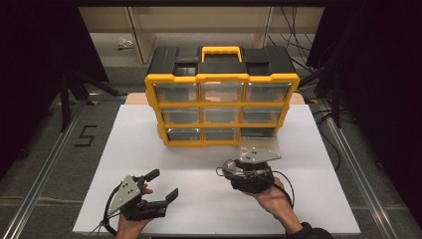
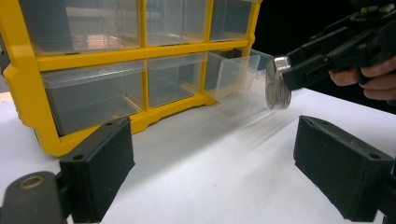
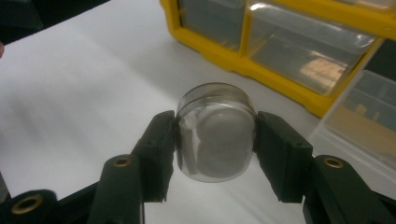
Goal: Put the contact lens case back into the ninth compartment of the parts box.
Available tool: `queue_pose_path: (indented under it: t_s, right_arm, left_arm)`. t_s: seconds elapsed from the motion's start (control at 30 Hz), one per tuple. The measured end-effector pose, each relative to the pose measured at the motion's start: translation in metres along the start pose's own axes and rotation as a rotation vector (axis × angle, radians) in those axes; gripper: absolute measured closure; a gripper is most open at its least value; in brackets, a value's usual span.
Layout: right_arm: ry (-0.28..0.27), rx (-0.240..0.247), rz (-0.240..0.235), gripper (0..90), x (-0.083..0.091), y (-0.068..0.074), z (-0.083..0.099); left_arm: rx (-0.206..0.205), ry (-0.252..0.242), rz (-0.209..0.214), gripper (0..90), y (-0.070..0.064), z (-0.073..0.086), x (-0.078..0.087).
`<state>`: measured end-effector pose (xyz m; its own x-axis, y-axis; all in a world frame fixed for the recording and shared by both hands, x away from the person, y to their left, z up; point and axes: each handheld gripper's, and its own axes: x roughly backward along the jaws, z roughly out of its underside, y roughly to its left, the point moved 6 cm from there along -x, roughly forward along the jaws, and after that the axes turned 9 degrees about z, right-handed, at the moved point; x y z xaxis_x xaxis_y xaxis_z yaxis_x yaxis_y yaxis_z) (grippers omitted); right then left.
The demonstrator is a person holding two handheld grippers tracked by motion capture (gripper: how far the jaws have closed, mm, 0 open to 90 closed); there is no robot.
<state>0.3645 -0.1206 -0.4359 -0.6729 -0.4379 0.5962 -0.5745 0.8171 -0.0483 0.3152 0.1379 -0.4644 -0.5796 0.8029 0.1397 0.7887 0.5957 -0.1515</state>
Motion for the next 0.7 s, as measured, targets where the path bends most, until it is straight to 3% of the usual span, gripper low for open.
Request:
queue_pose_path:
  t_s: [0.7]
  right_arm:
    - [-0.074,-0.082,0.066,49.7,0.022,-0.042,-0.012]
  left_arm:
    - [0.002,-0.001,-0.002,11.8,0.000,0.000,0.000]
